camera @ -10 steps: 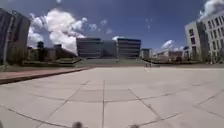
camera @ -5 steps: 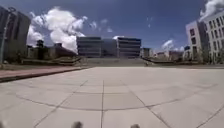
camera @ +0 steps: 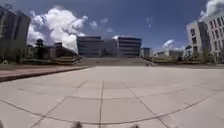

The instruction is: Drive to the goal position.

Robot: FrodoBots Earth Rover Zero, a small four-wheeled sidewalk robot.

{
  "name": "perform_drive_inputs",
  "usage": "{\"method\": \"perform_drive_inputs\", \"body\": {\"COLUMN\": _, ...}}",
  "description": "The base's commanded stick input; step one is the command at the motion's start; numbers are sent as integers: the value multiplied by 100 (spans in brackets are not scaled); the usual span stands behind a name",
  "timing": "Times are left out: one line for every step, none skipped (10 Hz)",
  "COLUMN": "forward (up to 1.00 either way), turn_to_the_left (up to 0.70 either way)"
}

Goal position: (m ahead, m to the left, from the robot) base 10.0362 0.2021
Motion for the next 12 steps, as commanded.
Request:
{"method": "perform_drive_inputs", "body": {"forward": 70, "turn_to_the_left": 0}}
{"method": "perform_drive_inputs", "body": {"forward": 70, "turn_to_the_left": 0}}
{"method": "perform_drive_inputs", "body": {"forward": 70, "turn_to_the_left": 0}}
{"method": "perform_drive_inputs", "body": {"forward": 70, "turn_to_the_left": 0}}
{"method": "perform_drive_inputs", "body": {"forward": 70, "turn_to_the_left": 0}}
{"method": "perform_drive_inputs", "body": {"forward": 70, "turn_to_the_left": 0}}
{"method": "perform_drive_inputs", "body": {"forward": 70, "turn_to_the_left": 0}}
{"method": "perform_drive_inputs", "body": {"forward": 70, "turn_to_the_left": 0}}
{"method": "perform_drive_inputs", "body": {"forward": 70, "turn_to_the_left": 0}}
{"method": "perform_drive_inputs", "body": {"forward": 70, "turn_to_the_left": 4}}
{"method": "perform_drive_inputs", "body": {"forward": 70, "turn_to_the_left": 34}}
{"method": "perform_drive_inputs", "body": {"forward": 70, "turn_to_the_left": 35}}
